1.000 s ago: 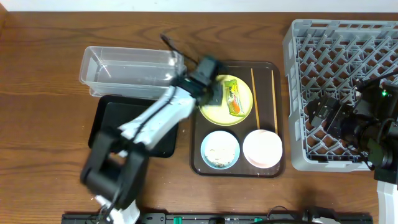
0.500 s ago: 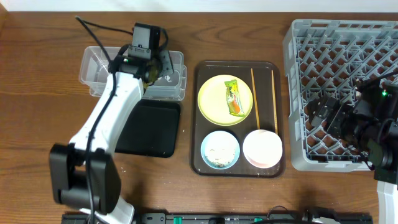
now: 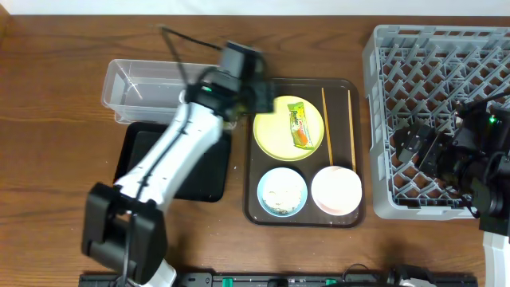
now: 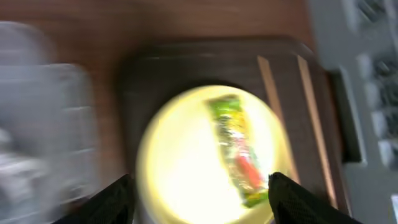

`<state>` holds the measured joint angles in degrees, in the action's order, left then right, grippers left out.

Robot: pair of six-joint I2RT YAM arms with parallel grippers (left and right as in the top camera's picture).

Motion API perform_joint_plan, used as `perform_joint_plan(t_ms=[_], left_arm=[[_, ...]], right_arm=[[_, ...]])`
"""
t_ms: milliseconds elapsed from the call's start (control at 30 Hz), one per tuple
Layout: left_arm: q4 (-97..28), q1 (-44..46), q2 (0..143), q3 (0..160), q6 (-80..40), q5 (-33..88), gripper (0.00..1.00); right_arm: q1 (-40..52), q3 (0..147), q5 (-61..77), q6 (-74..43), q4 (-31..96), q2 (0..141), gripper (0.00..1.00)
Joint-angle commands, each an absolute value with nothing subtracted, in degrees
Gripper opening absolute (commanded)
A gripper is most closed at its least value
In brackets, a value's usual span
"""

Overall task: Sort waste into correct bins and load items into the dishwasher rack
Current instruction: 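Grasp the green snack wrapper with the left gripper and drop it in the clear bin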

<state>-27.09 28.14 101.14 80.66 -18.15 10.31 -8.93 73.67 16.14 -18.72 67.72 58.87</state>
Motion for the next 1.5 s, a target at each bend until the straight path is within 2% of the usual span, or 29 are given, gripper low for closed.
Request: perform_joint_plan(t_ms=[0, 200, 300, 400, 433, 467, 533, 567, 733, 933, 1033, 1233, 1267, 1367, 1400, 1433, 1467], left_arm=[[-25.17, 32.62, 107.0, 81.84, -17.61, 7.42, 0.69], [-21.87, 37.28, 117.01, 81.84, -17.67, 7.68, 0.69], [-21.69, 38.35, 119.9, 81.84, -17.69, 7.9, 0.62], [-21.63, 38.5, 120.33, 81.84, -17.69, 7.88, 0.46], [-21.56, 38.5, 120.22, 81.91, -17.69, 7.9, 0.38], [-21.76, 38.35, 120.05, 82.08, -17.67, 7.9, 0.24], [-22.68, 37.91, 119.24, 82.56, -17.67, 7.9, 0.06], [-23.18, 37.58, 118.48, 82.85, -17.69, 7.9, 0.06], [-26.68, 33.43, 110.3, 84.16, -17.67, 7.88, 0.06], [-30.3, 23.18, 100.14, 84.14, -17.65, 3.57, 0.06], [-32.1, 18.0, 99.57, 84.12, -17.61, -1.04, 0.06], [-35.7, 10.98, 102.08, 82.94, -17.43, -1.3, 0.06], [-36.36, 10.5, 102.45, 82.96, -17.43, -1.26, 0.09], [-37.69, 10.24, 102.39, 82.96, -17.41, -1.06, 0.34], [-38.0, 10.26, 101.97, 83.05, -17.41, -0.51, 0.44], [-38.3, 10.33, 101.45, 83.13, -17.41, 0.05, 0.6], [-38.59, 10.44, 100.64, 83.2, -17.43, 1.13, 0.67]], right_arm=[[-8.69, 74.39, 16.78, -19.25, 67.79, 58.89, 0.99], [-8.69, 74.11, 16.75, -19.25, 67.75, 58.89, 0.99], [-8.69, 73.97, 16.78, -19.25, 67.94, 58.89, 0.99], [-8.69, 73.91, 16.75, -19.25, 67.96, 58.89, 0.99], [-8.69, 73.89, 16.75, -19.25, 67.94, 58.89, 0.99], [-8.69, 73.84, 16.78, -19.25, 67.94, 58.89, 0.99], [-8.69, 73.8, 16.78, -19.25, 67.94, 58.89, 0.99], [-8.69, 73.8, 16.78, -19.25, 67.96, 58.92, 0.99], [-8.69, 73.76, 16.75, -19.25, 67.94, 58.92, 0.99], [-8.69, 73.76, 16.75, -19.25, 68.01, 58.92, 0.99], [-8.69, 73.76, 16.75, -19.25, 68.01, 58.92, 0.99], [-8.69, 73.76, 16.78, -19.25, 67.96, 59.18, 0.99], [-8.69, 73.76, 16.75, -19.25, 67.99, 59.29, 0.99], [-8.69, 73.76, 16.75, -19.25, 67.99, 59.66, 0.99], [-8.69, 73.76, 16.75, -19.25, 67.96, 59.79, 0.99], [-8.69, 73.76, 16.75, -19.22, 67.99, 59.92, 0.99], [-8.69, 73.76, 16.75, -19.25, 67.99, 60.03, 0.99]])
